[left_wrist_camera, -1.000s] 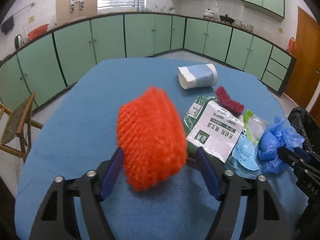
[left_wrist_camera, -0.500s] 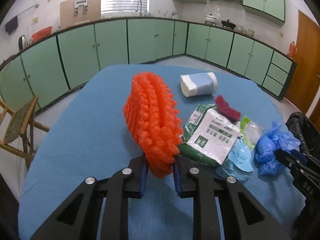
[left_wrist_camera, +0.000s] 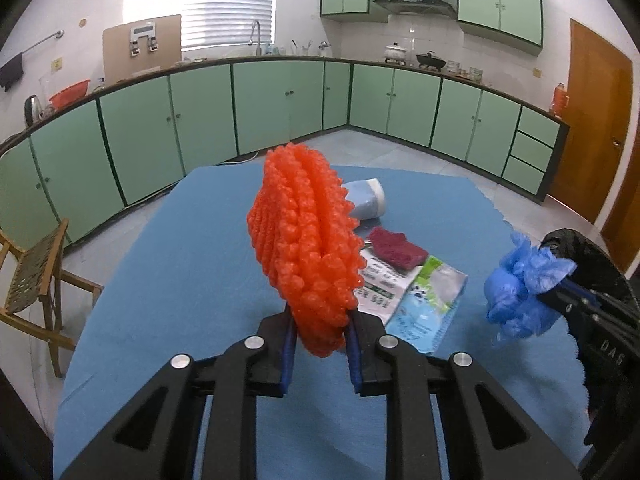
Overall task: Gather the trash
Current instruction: 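Grasp the orange foam net with the left tool while the right tool grasps blue gloves, then carry the net and gloves over the bin and open both tools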
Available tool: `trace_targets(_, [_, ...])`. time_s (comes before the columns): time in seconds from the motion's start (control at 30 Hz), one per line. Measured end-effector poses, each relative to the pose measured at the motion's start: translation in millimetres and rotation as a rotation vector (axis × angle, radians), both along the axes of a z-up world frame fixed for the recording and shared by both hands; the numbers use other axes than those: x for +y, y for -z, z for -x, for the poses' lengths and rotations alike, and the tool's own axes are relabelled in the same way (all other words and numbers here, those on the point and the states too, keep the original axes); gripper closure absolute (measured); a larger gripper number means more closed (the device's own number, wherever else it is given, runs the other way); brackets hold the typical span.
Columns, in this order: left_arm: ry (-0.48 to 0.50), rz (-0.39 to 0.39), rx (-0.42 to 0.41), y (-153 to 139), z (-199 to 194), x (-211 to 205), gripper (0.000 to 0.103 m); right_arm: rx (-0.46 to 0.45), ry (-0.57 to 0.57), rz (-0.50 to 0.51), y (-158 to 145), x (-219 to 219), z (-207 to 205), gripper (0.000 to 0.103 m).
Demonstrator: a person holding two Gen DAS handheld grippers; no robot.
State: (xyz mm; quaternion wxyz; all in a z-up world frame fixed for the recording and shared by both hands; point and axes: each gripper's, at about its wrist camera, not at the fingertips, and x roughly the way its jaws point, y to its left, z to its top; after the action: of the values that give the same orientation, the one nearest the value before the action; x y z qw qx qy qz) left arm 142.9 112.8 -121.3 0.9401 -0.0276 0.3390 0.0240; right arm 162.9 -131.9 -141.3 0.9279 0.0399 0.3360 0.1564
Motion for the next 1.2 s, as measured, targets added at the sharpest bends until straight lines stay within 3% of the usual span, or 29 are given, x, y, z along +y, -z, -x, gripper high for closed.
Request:
trace_targets(0.77, [0.145,0.018,-0.088,-53.8,21.1,-51.5,0.082,-0.15,0.059,-0.067,-72.0,-43.3,42.7,0.082])
trace_targets(1.2, [0.254,0.025,-0.139,-78.8,25.4,-105.2,0.082,-0.237,0.153,-0.056,-102.4,-105.4,74.6,0.082])
